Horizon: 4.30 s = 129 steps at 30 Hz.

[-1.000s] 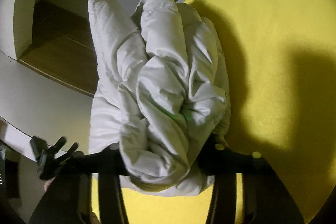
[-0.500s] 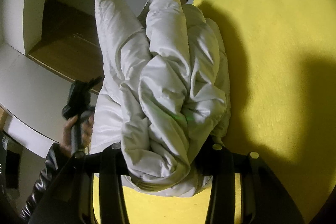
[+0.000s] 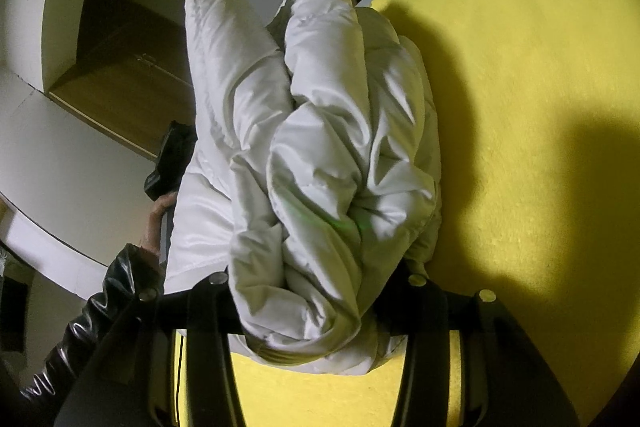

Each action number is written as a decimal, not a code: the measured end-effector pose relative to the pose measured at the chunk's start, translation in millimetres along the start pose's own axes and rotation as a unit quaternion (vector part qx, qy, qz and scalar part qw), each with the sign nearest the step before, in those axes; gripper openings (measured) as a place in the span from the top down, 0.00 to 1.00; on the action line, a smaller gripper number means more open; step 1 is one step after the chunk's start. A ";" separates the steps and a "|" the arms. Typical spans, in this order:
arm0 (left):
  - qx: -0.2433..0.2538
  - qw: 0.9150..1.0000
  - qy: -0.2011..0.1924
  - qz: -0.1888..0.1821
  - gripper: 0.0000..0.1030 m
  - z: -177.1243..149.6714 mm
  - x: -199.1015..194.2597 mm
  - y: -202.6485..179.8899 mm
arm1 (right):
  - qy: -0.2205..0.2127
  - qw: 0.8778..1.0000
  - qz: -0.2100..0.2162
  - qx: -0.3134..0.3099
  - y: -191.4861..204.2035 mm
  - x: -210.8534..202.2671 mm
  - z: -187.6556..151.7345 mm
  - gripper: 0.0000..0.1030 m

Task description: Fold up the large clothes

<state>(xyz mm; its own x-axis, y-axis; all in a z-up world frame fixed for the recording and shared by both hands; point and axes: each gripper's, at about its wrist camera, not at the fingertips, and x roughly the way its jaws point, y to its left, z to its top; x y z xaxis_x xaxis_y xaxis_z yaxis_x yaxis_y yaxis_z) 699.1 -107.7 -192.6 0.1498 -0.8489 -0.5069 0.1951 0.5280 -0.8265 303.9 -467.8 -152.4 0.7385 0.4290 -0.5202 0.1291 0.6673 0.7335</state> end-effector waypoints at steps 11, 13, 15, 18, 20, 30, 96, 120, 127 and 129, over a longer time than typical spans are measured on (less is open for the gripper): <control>0.081 0.994 -0.031 0.072 0.72 -16.0 -27.4 -38.5 | -0.033 0.999 0.005 -0.036 17.4 -2.0 -3.0 0.70; 0.088 0.992 -0.041 0.075 0.74 -15.7 -40.4 -50.2 | -0.044 0.998 0.009 -0.046 23.9 -4.2 -3.4 0.72; 0.099 0.991 -0.049 0.072 0.74 -16.5 -62.6 -63.9 | -0.051 0.996 0.024 -0.066 38.0 -9.9 -3.6 0.74; 0.107 0.990 -0.060 0.075 0.74 -26.0 -101.9 -81.7 | -0.059 0.994 0.038 -0.089 69.6 -21.8 -8.9 0.74; 0.116 0.987 -0.068 0.083 0.74 -38.4 -128.9 -91.7 | -0.049 0.993 0.050 -0.096 97.0 -28.5 -18.5 0.74; 0.093 0.985 -0.089 0.116 0.74 -127.9 -226.7 -38.8 | 0.012 0.986 0.072 -0.151 162.5 -11.5 -96.9 0.74; 0.195 0.784 -0.362 0.464 0.00 -598.2 -302.9 -174.9 | -0.172 0.864 -0.212 -0.424 325.9 -137.5 -255.6 0.00; 0.184 0.794 -0.346 0.466 0.00 -597.8 -300.1 -167.7 | -0.153 0.864 -0.215 -0.430 322.3 -136.3 -259.8 0.00; 0.178 0.797 -0.340 0.466 0.00 -596.3 -298.4 -164.5 | -0.142 0.867 -0.211 -0.429 321.1 -134.5 -261.0 0.00; 0.178 0.799 -0.338 0.465 0.00 -596.3 -297.1 -164.2 | -0.140 0.867 -0.211 -0.429 320.7 -134.1 -260.9 0.00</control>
<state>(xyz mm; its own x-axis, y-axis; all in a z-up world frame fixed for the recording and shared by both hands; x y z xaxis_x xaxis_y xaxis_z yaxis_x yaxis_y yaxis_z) 44.5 43.0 -52.3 0.8557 0.0590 -0.5142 -0.0604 0.9981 0.0139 73.7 -152.5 38.5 0.8923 -0.0482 -0.4490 -0.0245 0.9877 -0.1547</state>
